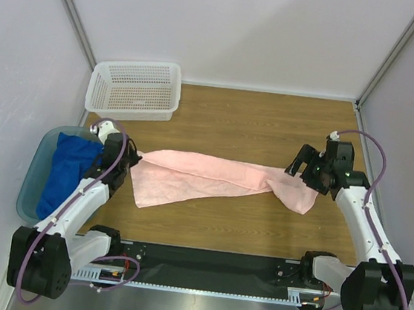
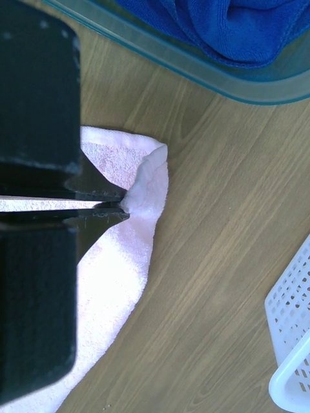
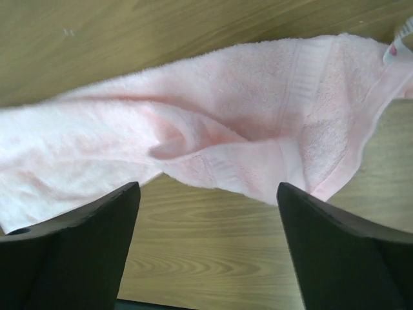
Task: Fold and stack the towels
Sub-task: Flatten out the crumpled towel
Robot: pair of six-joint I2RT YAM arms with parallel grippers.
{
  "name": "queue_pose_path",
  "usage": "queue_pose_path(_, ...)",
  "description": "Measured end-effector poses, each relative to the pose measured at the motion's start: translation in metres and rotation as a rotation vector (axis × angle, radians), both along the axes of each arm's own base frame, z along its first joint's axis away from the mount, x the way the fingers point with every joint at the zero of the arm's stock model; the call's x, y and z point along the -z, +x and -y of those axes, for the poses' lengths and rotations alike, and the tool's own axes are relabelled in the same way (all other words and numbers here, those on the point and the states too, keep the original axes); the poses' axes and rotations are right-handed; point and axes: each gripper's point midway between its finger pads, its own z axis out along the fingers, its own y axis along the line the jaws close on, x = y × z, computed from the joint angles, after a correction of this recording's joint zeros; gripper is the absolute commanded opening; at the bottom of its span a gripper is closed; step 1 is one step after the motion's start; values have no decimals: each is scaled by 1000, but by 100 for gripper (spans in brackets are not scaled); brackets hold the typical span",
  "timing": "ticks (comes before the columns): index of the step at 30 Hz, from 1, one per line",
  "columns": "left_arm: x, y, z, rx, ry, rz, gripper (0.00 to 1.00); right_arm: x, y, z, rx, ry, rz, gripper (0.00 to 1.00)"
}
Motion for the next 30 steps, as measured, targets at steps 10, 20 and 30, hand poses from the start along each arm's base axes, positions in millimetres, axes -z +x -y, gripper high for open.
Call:
queue_pose_path(10, 9, -6, -1, -4, -4, -17, 0, -15, 17, -8, 248, 212, 1, 98)
queue_pose_path(20, 10, -6, 0, -2, -6, -18, 0, 61, -16, 36, 658, 395, -138, 93)
queue_pose_path(30, 17, -7, 0, 0, -4, -43, 0, 88, -1, 29, 670, 462, -189, 77)
